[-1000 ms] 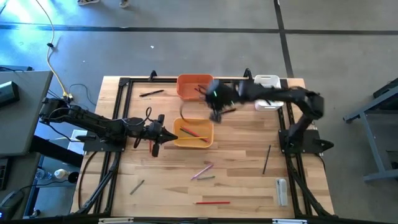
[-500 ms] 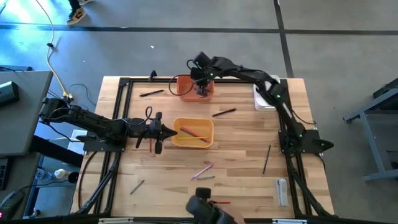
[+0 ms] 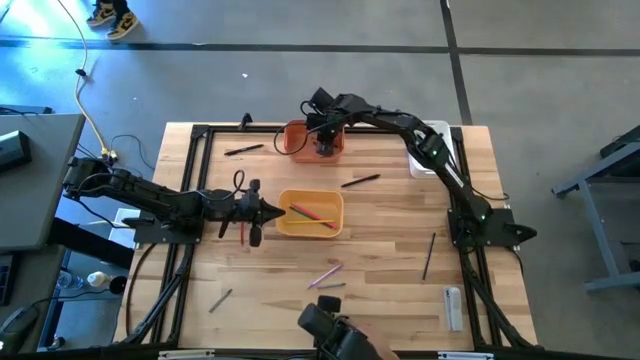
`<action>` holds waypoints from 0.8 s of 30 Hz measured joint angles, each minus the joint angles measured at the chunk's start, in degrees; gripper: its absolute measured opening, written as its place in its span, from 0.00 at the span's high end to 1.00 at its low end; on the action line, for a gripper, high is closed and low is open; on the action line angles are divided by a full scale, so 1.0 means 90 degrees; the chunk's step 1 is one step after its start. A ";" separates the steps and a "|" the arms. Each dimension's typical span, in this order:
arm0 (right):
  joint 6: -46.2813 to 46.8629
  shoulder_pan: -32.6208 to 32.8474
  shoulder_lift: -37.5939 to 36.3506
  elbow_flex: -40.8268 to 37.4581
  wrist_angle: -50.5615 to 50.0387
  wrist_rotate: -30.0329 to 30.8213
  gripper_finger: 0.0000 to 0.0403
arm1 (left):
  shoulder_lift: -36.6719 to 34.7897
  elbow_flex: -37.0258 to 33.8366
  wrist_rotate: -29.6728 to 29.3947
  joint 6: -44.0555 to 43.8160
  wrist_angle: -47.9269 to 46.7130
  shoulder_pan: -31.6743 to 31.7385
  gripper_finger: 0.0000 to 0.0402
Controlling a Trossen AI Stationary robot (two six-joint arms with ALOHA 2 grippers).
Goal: Sort crayons/erasers/pens/pencils in bins
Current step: Put the right gray crayon into the orange bin, then put the top red pencil into the yellow bin
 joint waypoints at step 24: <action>0.0481 0.0241 -0.3047 -0.3763 0.3391 -0.0914 0.99 | 0.0000 0.0000 -0.0090 -0.0378 -0.0143 0.0000 1.00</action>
